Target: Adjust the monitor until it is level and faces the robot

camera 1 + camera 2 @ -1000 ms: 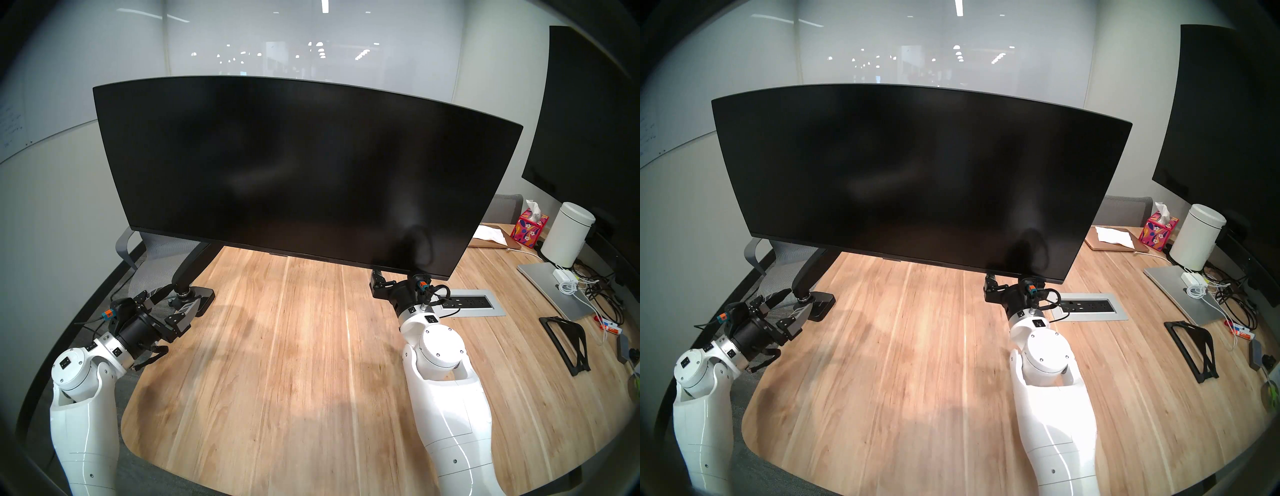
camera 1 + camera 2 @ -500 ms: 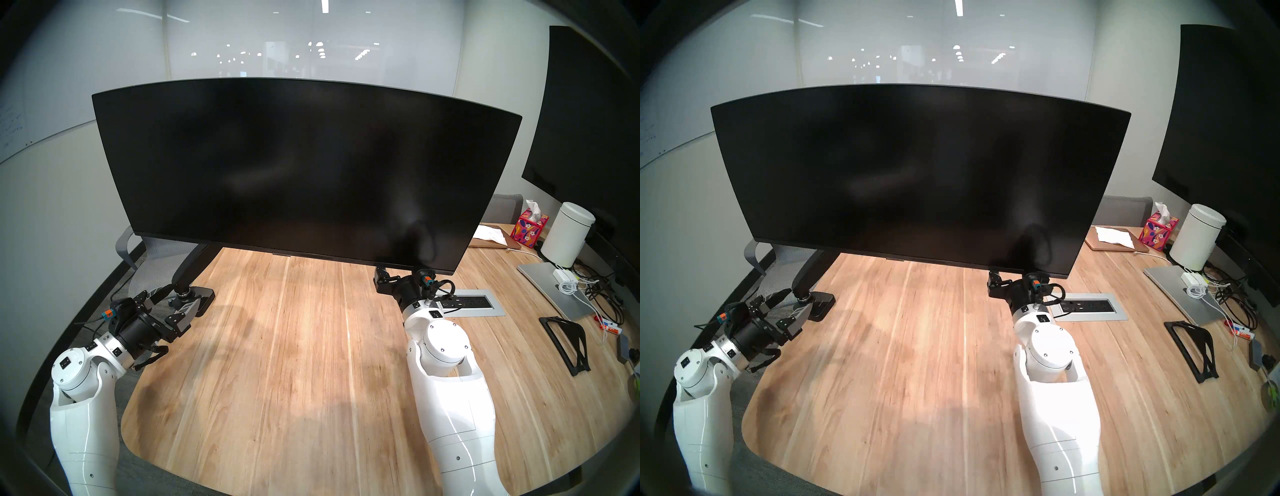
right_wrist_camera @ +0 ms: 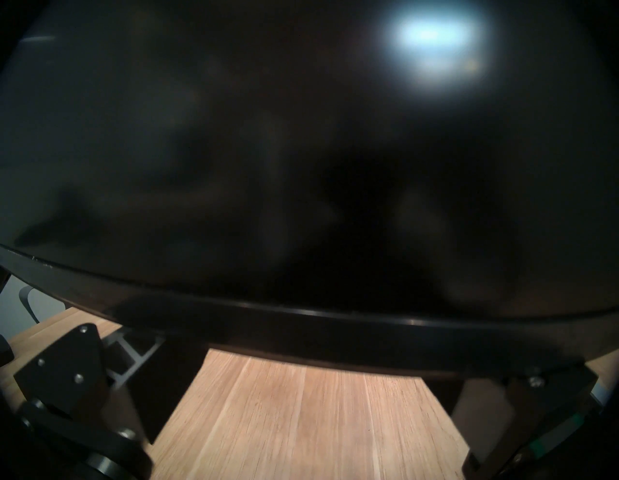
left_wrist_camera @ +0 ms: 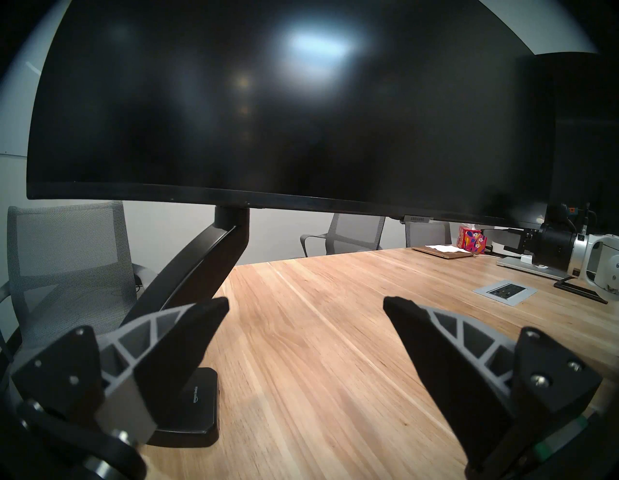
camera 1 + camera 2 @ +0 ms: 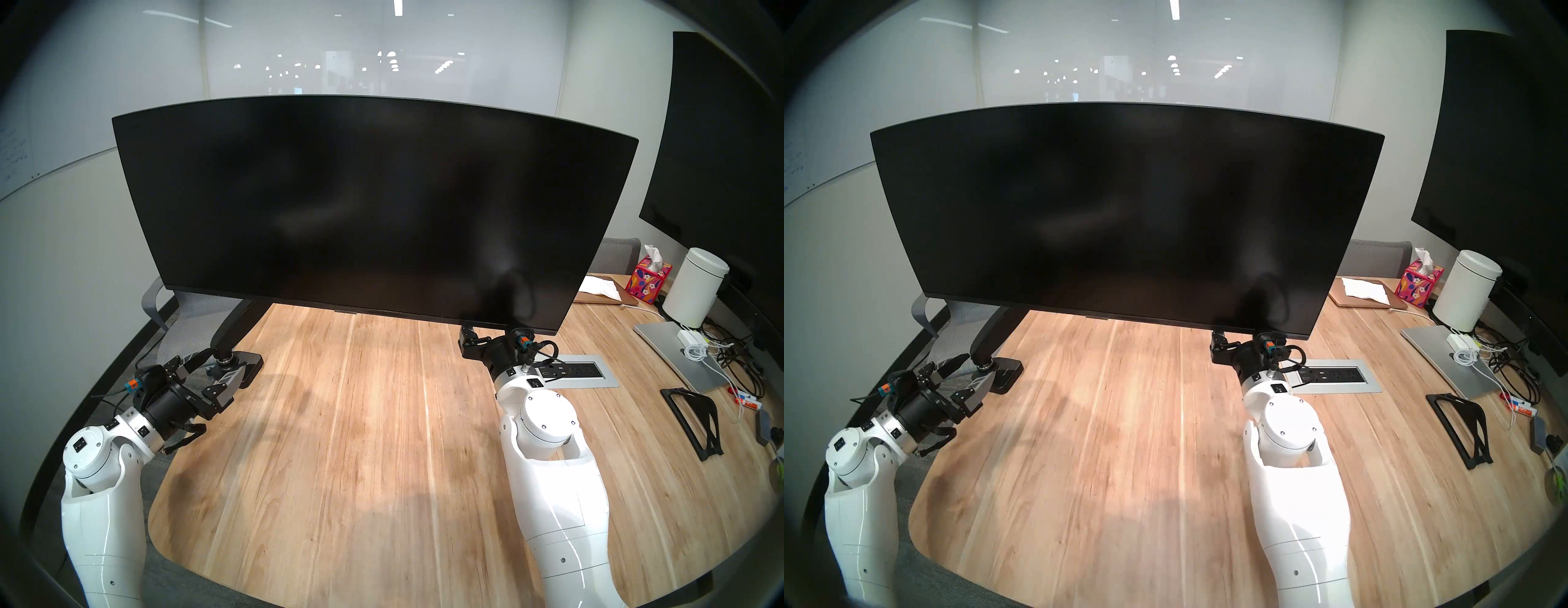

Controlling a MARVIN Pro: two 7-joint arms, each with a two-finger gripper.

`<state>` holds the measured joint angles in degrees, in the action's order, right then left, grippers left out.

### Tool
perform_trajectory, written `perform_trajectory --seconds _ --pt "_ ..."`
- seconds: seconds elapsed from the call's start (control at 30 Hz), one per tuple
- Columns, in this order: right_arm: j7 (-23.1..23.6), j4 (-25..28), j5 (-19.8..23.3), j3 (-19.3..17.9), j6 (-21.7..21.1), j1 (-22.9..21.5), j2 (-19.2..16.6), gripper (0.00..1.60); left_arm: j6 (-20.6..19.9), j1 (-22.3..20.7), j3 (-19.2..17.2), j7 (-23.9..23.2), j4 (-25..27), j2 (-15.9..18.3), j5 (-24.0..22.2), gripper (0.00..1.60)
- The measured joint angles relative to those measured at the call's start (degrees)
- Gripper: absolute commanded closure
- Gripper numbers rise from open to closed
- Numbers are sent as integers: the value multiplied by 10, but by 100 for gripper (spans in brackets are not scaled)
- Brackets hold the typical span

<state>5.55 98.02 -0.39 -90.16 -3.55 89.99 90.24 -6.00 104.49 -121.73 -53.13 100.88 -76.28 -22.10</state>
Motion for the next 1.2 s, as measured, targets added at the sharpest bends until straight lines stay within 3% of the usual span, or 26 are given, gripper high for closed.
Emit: perform_trajectory --seconds 1.2 --pt "3 14 2 -3 -17 -10 -10 0 0 0 0 0 0 0 0 0"
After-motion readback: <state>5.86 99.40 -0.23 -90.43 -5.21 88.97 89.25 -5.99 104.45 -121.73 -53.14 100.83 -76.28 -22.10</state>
